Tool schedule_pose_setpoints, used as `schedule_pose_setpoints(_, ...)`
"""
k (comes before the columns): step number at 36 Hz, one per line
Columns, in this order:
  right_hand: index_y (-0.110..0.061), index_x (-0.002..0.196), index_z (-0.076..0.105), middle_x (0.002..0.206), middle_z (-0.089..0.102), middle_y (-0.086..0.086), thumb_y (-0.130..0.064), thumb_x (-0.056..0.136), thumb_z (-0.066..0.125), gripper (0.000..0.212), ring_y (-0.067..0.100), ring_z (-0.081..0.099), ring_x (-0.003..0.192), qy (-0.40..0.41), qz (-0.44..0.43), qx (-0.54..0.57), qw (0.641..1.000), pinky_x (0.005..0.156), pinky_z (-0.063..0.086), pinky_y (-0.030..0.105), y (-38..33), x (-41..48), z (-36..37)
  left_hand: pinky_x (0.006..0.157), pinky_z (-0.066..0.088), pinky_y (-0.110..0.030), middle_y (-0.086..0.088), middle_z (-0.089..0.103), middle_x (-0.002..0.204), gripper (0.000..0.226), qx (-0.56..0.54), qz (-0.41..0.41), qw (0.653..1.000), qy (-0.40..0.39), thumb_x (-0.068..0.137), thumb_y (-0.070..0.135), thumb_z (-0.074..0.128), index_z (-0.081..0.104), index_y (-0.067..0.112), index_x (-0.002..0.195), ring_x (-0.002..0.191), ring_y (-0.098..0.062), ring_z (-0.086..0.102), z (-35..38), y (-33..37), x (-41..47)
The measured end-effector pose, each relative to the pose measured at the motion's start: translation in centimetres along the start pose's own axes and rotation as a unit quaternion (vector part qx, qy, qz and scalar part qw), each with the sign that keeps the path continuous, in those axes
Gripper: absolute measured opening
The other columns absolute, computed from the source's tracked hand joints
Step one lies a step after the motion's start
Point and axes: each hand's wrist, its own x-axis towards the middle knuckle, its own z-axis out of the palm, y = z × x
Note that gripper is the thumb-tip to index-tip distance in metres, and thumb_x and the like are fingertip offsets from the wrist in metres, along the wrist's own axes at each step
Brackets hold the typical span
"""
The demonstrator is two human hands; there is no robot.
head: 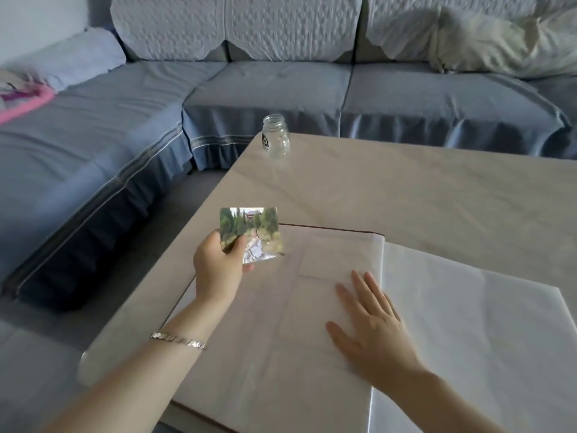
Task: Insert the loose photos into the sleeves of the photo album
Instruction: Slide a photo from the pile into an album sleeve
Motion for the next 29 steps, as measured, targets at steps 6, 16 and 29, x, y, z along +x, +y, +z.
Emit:
schedule_pose_setpoints(6, -0.014, 0.118, 0.064, 0.133, 0.054, 0.012, -0.054, 0.081, 0.04, 0.061, 0.023, 0.032, 0.128, 0.048, -0.006, -0.015, 0.999, 0.101, 0.023, 0.03, 0.1, 0.0, 0.3, 0.059, 0.059, -0.043, -0.006, 0.066, 0.079, 0.014, -0.075, -0.09, 0.99, -0.073, 0.085, -0.001, 0.061, 0.063, 0.01, 0.076, 0.048, -0.011, 0.063, 0.7, -0.6, 0.1)
schedule_pose_setpoints(16, -0.017, 0.117, 0.065, 0.132, 0.056, 0.01, -0.056, 0.08, 0.039, 0.06, 0.026, 0.046, 0.125, 0.043, 0.011, -0.033, 0.998, 0.096, 0.042, 0.038, 0.0, 0.0, 0.3, 0.038, 0.049, -0.021, -0.009, 0.061, 0.077, 0.013, -0.081, -0.23, 0.947, -0.207, 0.086, -0.005, 0.062, 0.057, 0.005, 0.079, 0.062, -0.02, 0.058, 1.0, -0.2, 1.8)
schedule_pose_setpoints(29, -0.017, 0.113, 0.067, 0.129, 0.058, 0.01, -0.055, 0.077, 0.04, 0.059, 0.026, 0.042, 0.127, 0.055, -0.004, -0.045, 0.997, 0.093, 0.037, 0.048, 0.0, 0.1, 0.3, 0.047, 0.04, -0.017, 0.001, 0.059, 0.083, 0.016, 0.152, -0.148, 0.887, -0.409, 0.096, 0.033, 0.051, 0.058, 0.018, 0.097, 0.068, -0.012, 0.052, 5.4, 2.9, 3.5)
